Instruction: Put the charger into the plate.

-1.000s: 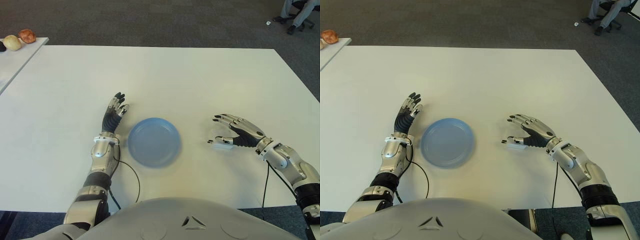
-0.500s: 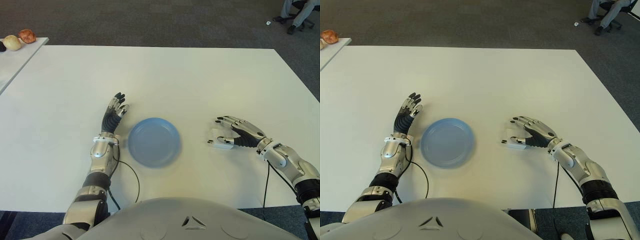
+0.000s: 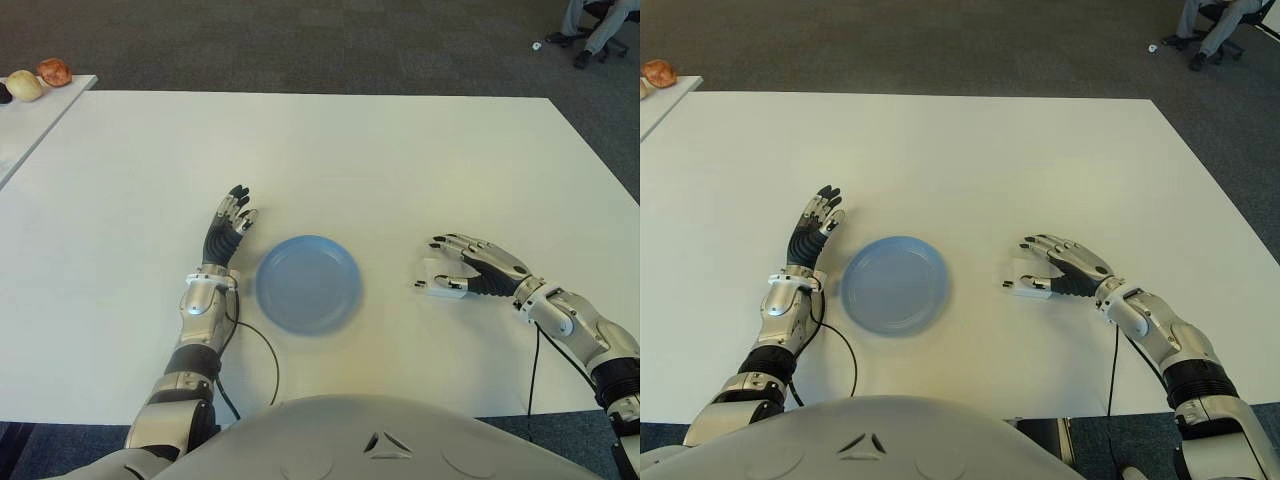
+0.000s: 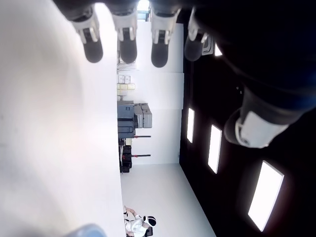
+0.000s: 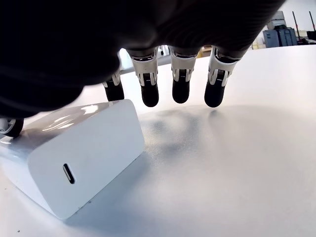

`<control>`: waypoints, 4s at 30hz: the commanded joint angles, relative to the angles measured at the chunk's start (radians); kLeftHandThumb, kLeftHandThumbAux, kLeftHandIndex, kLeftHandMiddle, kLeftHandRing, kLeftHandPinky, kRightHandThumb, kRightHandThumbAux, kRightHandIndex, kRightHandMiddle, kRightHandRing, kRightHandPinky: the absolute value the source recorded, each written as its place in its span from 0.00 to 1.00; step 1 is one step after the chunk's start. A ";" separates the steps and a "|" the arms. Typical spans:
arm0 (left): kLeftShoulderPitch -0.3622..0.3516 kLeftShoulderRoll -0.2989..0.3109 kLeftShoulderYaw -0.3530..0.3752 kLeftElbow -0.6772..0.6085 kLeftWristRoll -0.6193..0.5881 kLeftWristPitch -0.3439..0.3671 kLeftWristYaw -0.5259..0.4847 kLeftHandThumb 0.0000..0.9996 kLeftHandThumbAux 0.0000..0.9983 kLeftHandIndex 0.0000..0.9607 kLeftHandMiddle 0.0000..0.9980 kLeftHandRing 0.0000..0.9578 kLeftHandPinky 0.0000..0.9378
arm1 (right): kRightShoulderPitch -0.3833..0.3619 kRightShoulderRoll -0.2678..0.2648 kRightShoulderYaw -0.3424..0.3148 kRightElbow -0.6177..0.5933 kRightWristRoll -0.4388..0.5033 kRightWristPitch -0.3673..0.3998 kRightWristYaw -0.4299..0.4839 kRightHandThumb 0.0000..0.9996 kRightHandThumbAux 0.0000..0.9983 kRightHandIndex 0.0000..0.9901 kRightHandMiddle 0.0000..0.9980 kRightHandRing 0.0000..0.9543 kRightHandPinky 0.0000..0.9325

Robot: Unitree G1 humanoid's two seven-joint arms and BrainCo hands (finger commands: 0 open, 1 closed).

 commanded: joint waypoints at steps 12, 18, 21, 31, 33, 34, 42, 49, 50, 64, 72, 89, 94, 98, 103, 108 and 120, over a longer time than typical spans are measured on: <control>0.090 -0.010 -0.003 0.062 0.005 0.050 -0.008 0.00 0.53 0.06 0.10 0.09 0.10 | 0.007 -0.030 0.024 -0.023 -0.014 -0.017 0.005 0.20 0.13 0.00 0.00 0.00 0.00; 0.093 -0.007 -0.007 0.059 0.010 0.054 -0.007 0.00 0.53 0.06 0.11 0.09 0.10 | 0.017 -0.034 0.020 -0.043 -0.008 -0.019 0.008 0.20 0.13 0.00 0.00 0.00 0.00; 0.092 -0.006 -0.007 0.059 0.008 0.054 -0.010 0.00 0.54 0.06 0.11 0.09 0.10 | 0.025 -0.035 0.016 -0.055 0.000 -0.019 0.014 0.19 0.13 0.00 0.00 0.00 0.00; 0.088 -0.002 -0.008 0.063 0.008 0.070 -0.010 0.00 0.56 0.06 0.11 0.09 0.09 | 0.060 -0.036 -0.004 -0.122 0.043 -0.012 0.049 0.18 0.13 0.00 0.00 0.00 0.00; 0.087 -0.002 -0.007 0.064 0.007 0.070 -0.011 0.00 0.56 0.06 0.11 0.09 0.09 | 0.063 -0.036 -0.006 -0.127 0.046 -0.010 0.053 0.17 0.14 0.00 0.00 0.00 0.00; 0.087 -0.003 -0.006 0.065 0.005 0.068 -0.013 0.00 0.56 0.06 0.11 0.09 0.09 | 0.068 -0.036 -0.009 -0.138 0.051 -0.009 0.058 0.17 0.14 0.00 0.00 0.00 0.00; 0.086 -0.003 -0.005 0.069 0.003 0.063 -0.018 0.00 0.55 0.05 0.10 0.09 0.09 | 0.099 -0.038 -0.029 -0.200 0.066 -0.002 0.081 0.16 0.14 0.00 0.00 0.00 0.00; 0.085 -0.002 -0.008 0.070 0.008 0.069 -0.016 0.00 0.56 0.05 0.10 0.09 0.08 | 0.118 -0.041 -0.042 -0.232 0.065 0.003 0.090 0.14 0.13 0.00 0.00 0.00 0.00; 0.085 -0.002 -0.008 0.069 0.007 0.070 -0.016 0.00 0.56 0.05 0.10 0.09 0.08 | 0.120 -0.040 -0.044 -0.235 0.064 0.002 0.090 0.14 0.13 0.00 0.00 0.00 0.00; 0.083 0.001 -0.009 0.074 0.012 0.074 -0.011 0.00 0.55 0.05 0.11 0.09 0.09 | 0.147 -0.043 -0.063 -0.276 0.042 0.000 0.085 0.14 0.13 0.00 0.00 0.00 0.00; 0.074 -0.004 -0.003 0.088 0.001 0.063 -0.020 0.00 0.55 0.05 0.10 0.09 0.08 | 0.147 -0.044 -0.062 -0.276 0.023 -0.006 0.075 0.14 0.13 0.00 0.00 0.00 0.00; 0.089 -0.007 -0.005 0.065 0.010 0.046 -0.009 0.00 0.53 0.07 0.11 0.09 0.10 | 0.093 -0.030 -0.018 -0.181 -0.085 -0.029 -0.031 0.15 0.13 0.00 0.00 0.00 0.00; 0.091 -0.006 -0.003 0.062 0.009 0.045 -0.009 0.00 0.53 0.07 0.11 0.10 0.11 | 0.066 -0.027 0.008 -0.140 -0.121 -0.039 -0.081 0.17 0.13 0.00 0.00 0.00 0.00; 0.090 -0.005 -0.002 0.063 0.008 0.043 -0.009 0.00 0.53 0.07 0.12 0.10 0.11 | 0.052 -0.028 0.024 -0.122 -0.134 -0.041 -0.106 0.18 0.14 0.00 0.00 0.00 0.00; 0.094 -0.002 -0.001 0.059 0.006 0.046 -0.014 0.00 0.53 0.07 0.11 0.10 0.11 | 0.034 -0.029 0.045 -0.101 -0.136 -0.042 -0.110 0.19 0.14 0.00 0.00 0.00 0.00; 0.099 0.001 -0.002 0.051 0.006 0.052 -0.015 0.00 0.53 0.07 0.11 0.09 0.10 | 0.018 -0.026 0.063 -0.083 -0.135 -0.042 -0.110 0.19 0.14 0.00 0.00 0.00 0.00; 0.125 0.007 -0.002 0.007 -0.001 0.076 -0.020 0.00 0.55 0.06 0.11 0.09 0.10 | -0.007 -0.025 0.097 -0.057 -0.129 -0.037 -0.100 0.20 0.14 0.00 0.00 0.00 0.00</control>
